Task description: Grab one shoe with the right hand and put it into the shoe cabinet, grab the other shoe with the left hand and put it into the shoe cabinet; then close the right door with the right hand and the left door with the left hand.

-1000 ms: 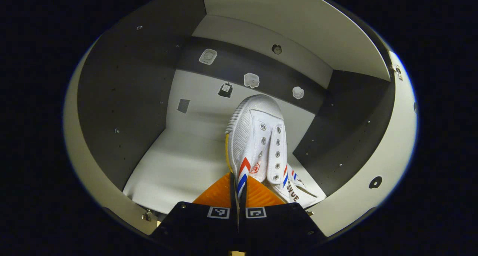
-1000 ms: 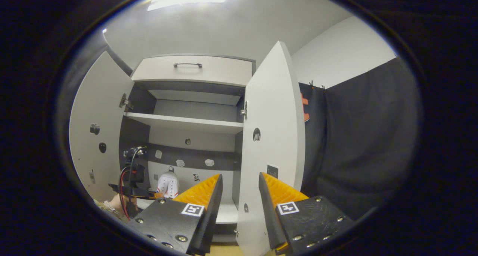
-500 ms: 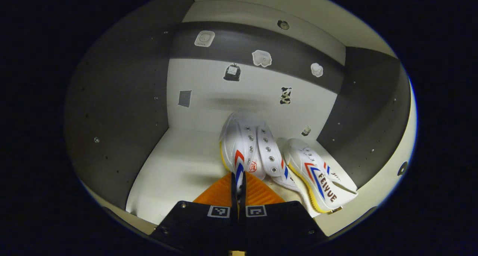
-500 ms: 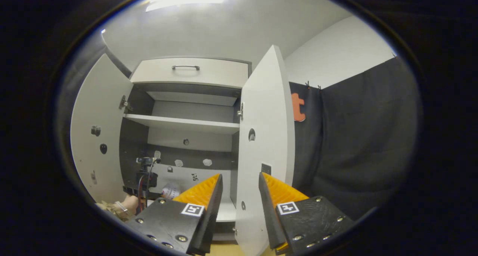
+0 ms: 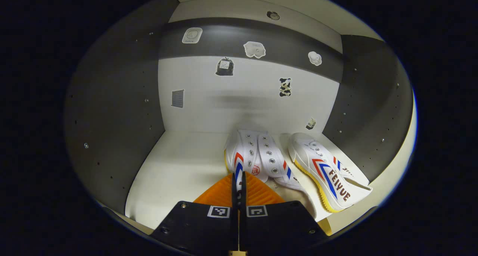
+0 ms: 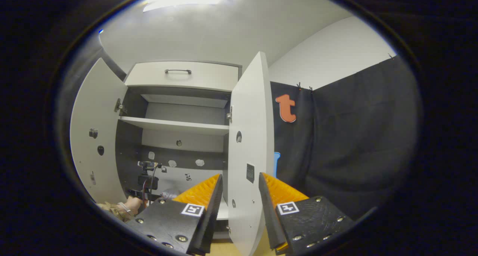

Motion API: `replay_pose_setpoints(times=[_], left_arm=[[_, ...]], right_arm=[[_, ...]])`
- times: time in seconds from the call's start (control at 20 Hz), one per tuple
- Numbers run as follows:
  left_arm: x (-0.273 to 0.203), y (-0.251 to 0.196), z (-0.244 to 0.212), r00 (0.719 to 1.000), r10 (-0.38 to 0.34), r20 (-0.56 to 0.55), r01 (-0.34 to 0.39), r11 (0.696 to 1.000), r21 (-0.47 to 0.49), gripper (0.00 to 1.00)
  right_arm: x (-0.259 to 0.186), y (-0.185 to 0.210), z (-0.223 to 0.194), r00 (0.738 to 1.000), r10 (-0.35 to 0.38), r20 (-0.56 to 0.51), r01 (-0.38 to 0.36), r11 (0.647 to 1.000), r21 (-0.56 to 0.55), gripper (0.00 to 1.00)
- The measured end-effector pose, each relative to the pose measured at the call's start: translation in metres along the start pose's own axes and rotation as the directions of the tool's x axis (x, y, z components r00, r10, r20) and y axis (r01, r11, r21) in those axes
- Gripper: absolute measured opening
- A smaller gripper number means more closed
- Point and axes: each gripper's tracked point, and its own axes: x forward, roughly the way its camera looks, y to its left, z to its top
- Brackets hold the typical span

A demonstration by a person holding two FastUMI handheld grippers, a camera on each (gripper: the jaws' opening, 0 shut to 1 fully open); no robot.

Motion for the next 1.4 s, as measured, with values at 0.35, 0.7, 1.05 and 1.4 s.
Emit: replay_pose_setpoints(times=[0.35,0.7,1.05,1.4], left_arm=[[-0.032,-0.004,0.025,0.997,-0.01,0.082,0.009,1.0,0.019,0.18],[-0.121,-0.04,0.073,0.967,-0.054,0.248,0.042,0.998,0.054,0.2],[-0.223,-0.077,0.092,0.925,-0.056,0.376,0.039,0.998,0.054,0.2],[-0.296,-0.087,0.081,0.917,-0.008,0.398,0.002,1.0,0.014,0.23]], right_arm=[[-0.006,-0.017,0.001,1.0,-0.019,0.007,0.019,1.0,0.007,0.56],[-0.002,-0.064,-0.003,0.999,-0.038,-0.005,0.038,0.999,-0.002,0.56],[0.016,-0.098,-0.025,0.998,0.009,-0.06,-0.009,1.0,0.007,0.56],[0.027,-0.108,-0.048,0.989,0.097,-0.108,-0.094,0.995,0.028,0.54]])
